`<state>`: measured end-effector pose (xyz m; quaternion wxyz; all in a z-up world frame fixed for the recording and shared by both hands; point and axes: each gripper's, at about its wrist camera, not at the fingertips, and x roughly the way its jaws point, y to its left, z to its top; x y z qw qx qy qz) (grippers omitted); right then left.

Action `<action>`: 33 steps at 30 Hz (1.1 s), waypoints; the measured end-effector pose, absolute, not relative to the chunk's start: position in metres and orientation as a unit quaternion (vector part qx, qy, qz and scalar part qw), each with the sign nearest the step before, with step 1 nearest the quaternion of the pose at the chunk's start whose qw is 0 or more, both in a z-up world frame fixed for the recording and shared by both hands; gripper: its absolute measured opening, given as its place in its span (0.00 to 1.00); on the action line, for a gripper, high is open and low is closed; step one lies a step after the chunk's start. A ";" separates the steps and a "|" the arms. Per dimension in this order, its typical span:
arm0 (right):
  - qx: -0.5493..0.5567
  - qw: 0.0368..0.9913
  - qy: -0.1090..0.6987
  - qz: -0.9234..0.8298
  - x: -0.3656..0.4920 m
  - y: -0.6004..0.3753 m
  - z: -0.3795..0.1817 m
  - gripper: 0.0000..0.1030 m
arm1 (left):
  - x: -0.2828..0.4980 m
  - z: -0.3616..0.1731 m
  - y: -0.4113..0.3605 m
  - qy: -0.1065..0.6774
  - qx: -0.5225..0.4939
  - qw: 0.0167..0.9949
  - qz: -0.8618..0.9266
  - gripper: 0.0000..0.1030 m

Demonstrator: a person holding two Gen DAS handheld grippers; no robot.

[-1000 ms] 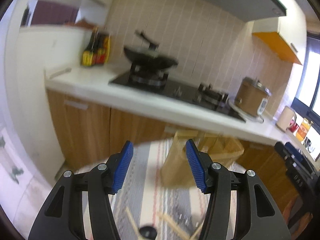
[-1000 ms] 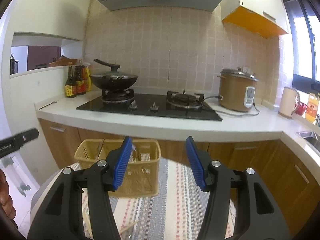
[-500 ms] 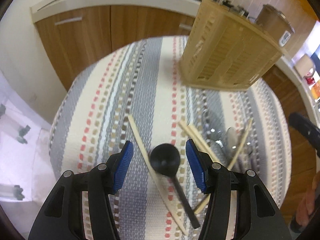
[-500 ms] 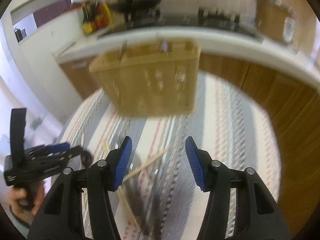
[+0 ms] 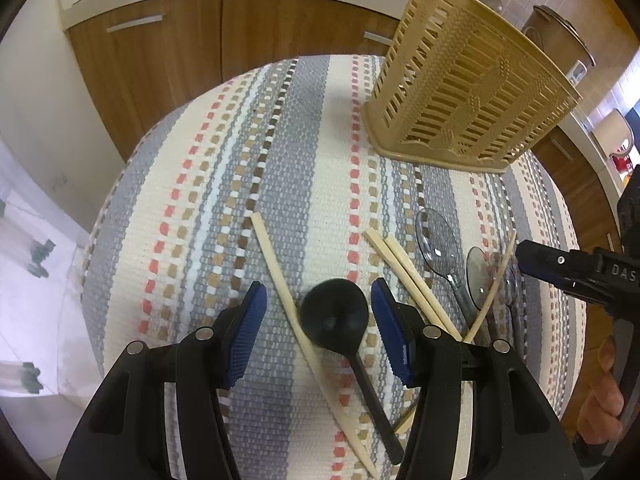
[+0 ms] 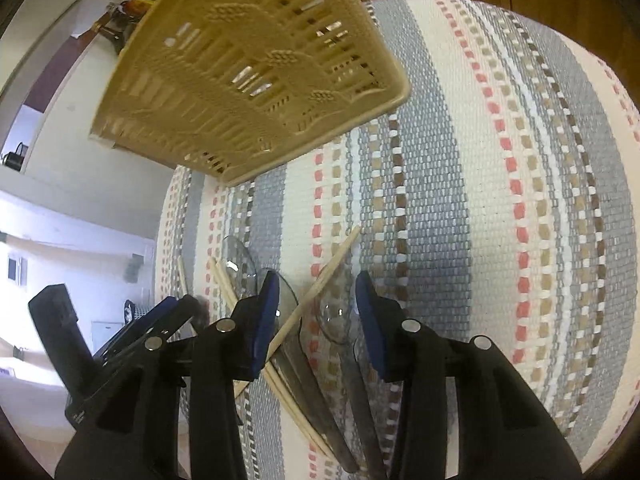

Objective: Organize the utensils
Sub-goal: 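Grasp a wooden chopstick with the left tool while the right tool grasps another chopstick, then carry both chopsticks over the tan holder and open both tools to release them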

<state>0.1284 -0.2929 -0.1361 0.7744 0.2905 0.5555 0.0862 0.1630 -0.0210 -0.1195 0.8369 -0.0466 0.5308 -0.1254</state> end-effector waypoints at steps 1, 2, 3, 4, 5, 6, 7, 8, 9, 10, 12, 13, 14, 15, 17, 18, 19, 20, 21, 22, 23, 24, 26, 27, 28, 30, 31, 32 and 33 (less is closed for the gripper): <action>0.290 0.774 0.556 0.085 0.129 -0.292 -0.136 0.33 | 0.165 -0.119 -0.017 0.530 -0.052 0.838 -0.123 0.51; 0.288 0.775 0.557 0.083 0.130 -0.289 -0.136 0.32 | 0.167 -0.119 -0.014 0.530 -0.057 0.838 -0.121 0.50; 0.286 0.775 0.557 0.081 0.128 -0.290 -0.135 0.30 | 0.169 -0.119 -0.009 0.530 -0.064 0.837 -0.117 0.50; 0.284 0.775 0.559 0.076 0.129 -0.288 -0.135 0.29 | 0.171 -0.120 -0.003 0.531 -0.071 0.837 -0.113 0.50; 0.280 0.775 0.562 0.070 0.130 -0.285 -0.137 0.28 | 0.174 -0.122 0.000 0.533 -0.076 0.836 -0.111 0.50; 0.276 0.776 0.564 0.065 0.132 -0.283 -0.137 0.27 | 0.176 -0.123 0.003 0.535 -0.081 0.834 -0.110 0.50; 0.272 0.777 0.565 0.058 0.135 -0.280 -0.138 0.27 | 0.179 -0.125 0.007 0.538 -0.091 0.831 -0.112 0.50; 0.269 0.778 0.565 0.054 0.142 -0.277 -0.137 0.26 | 0.180 -0.127 0.009 0.540 -0.098 0.828 -0.113 0.49; 0.268 0.779 0.565 0.053 0.145 -0.274 -0.137 0.26 | 0.183 -0.130 0.012 0.543 -0.107 0.825 -0.115 0.49; 0.264 0.780 0.565 0.051 0.147 -0.271 -0.138 0.23 | 0.185 -0.130 0.012 0.541 -0.111 0.825 -0.116 0.49; 0.253 0.783 0.565 0.048 0.151 -0.264 -0.137 0.18 | 0.187 -0.130 0.010 0.541 -0.107 0.826 -0.116 0.49; 0.246 0.786 0.566 0.046 0.153 -0.260 -0.138 0.16 | 0.187 -0.131 0.009 0.541 -0.104 0.827 -0.115 0.49; 0.242 0.787 0.566 0.045 0.154 -0.257 -0.139 0.14 | 0.188 -0.131 0.006 0.540 -0.100 0.828 -0.112 0.48; 0.232 0.789 0.567 0.045 0.155 -0.252 -0.139 0.10 | 0.187 -0.131 0.004 0.537 -0.094 0.831 -0.108 0.47; 0.218 0.793 0.566 0.047 0.156 -0.243 -0.138 0.08 | 0.185 -0.133 -0.003 0.530 -0.074 0.839 -0.095 0.43; 0.207 0.797 0.566 0.048 0.157 -0.239 -0.139 0.05 | 0.183 -0.133 -0.008 0.526 -0.059 0.844 -0.087 0.42; 0.201 0.798 0.565 0.047 0.160 -0.232 -0.145 0.03 | 0.182 -0.133 -0.011 0.521 -0.047 0.848 -0.080 0.37; 0.195 0.800 0.565 0.047 0.160 -0.229 -0.146 0.03 | 0.181 -0.133 -0.014 0.518 -0.036 0.852 -0.073 0.32; 0.193 0.801 0.564 0.048 0.160 -0.227 -0.147 0.03 | 0.181 -0.133 -0.015 0.516 -0.028 0.853 -0.067 0.30; 0.189 0.802 0.564 0.050 0.160 -0.225 -0.148 0.03 | 0.181 -0.133 -0.016 0.515 -0.020 0.855 -0.060 0.25; 0.186 0.803 0.563 0.051 0.160 -0.224 -0.148 0.03 | 0.182 -0.133 -0.016 0.514 -0.015 0.856 -0.057 0.18; 0.182 0.805 0.563 0.052 0.158 -0.223 -0.147 0.03 | 0.182 -0.133 -0.015 0.513 -0.011 0.857 -0.055 0.13; 0.172 0.809 0.560 0.053 0.157 -0.223 -0.142 0.03 | 0.183 -0.133 -0.010 0.513 -0.014 0.856 -0.053 0.05; 0.164 0.811 0.559 0.054 0.157 -0.222 -0.140 0.03 | 0.184 -0.132 -0.007 0.515 -0.021 0.855 -0.058 0.05; 0.156 0.813 0.558 0.057 0.156 -0.221 -0.137 0.03 | 0.184 -0.132 -0.003 0.517 -0.029 0.853 -0.065 0.04; 0.147 0.815 0.558 0.062 0.157 -0.221 -0.134 0.03 | 0.187 -0.132 0.009 0.525 -0.057 0.845 -0.084 0.03; 0.142 0.816 0.557 0.064 0.156 -0.221 -0.132 0.03 | 0.188 -0.132 0.014 0.529 -0.072 0.840 -0.093 0.03; 0.136 0.817 0.556 0.064 0.155 -0.221 -0.130 0.03 | 0.189 -0.133 0.017 0.532 -0.082 0.837 -0.100 0.03; 0.131 0.819 0.555 0.064 0.152 -0.223 -0.128 0.03 | 0.189 -0.132 0.023 0.534 -0.097 0.833 -0.111 0.03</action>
